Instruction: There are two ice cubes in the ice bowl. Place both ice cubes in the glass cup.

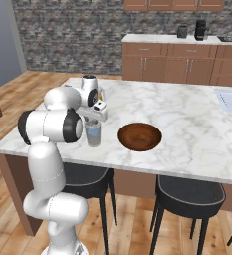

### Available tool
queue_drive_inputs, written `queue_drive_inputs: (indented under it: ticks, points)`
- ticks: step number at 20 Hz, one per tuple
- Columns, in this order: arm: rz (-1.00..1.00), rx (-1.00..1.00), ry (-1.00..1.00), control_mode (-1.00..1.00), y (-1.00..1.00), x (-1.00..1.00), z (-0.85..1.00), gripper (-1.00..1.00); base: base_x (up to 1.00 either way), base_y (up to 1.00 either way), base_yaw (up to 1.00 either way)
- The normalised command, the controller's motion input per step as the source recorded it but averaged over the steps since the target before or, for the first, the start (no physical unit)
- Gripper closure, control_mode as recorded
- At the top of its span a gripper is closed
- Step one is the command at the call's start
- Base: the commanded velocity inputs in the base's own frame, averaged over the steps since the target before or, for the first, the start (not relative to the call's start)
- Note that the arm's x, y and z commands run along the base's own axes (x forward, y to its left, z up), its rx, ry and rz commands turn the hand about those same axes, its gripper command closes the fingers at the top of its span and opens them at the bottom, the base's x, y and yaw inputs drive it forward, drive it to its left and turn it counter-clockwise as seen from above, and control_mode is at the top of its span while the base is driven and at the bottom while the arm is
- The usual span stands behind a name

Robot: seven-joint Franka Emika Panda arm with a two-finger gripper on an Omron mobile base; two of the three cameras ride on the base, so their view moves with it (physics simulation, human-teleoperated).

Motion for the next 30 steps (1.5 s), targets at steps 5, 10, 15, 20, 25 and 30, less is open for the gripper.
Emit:
queue_drive_inputs:
  ticks: [5,10,15,20,25,30]
  points:
    - [0.00,0.00,0.00,-1.00,0.00,0.00,-0.21,1.00,0.00,0.00,0.00]
    - [0.00,0.00,0.00,-1.00,0.00,0.15,-0.06,1.00,0.00,0.00,0.00]
    - [0.00,0.00,0.04,-1.00,0.00,0.16,0.00,-1.00,0.00,0.00,0.00]
    - [0.00,0.01,0.00,-1.00,-0.05,0.01,0.01,-1.00,0.00,0.00,0.00]
    - [0.00,0.07,-0.09,-1.00,-0.13,-0.09,0.38,-1.00,0.00,0.00,0.00]
    - [0.00,0.06,-0.16,-1.00,-0.14,-0.57,0.46,-1.00,0.00,0.00,0.00]
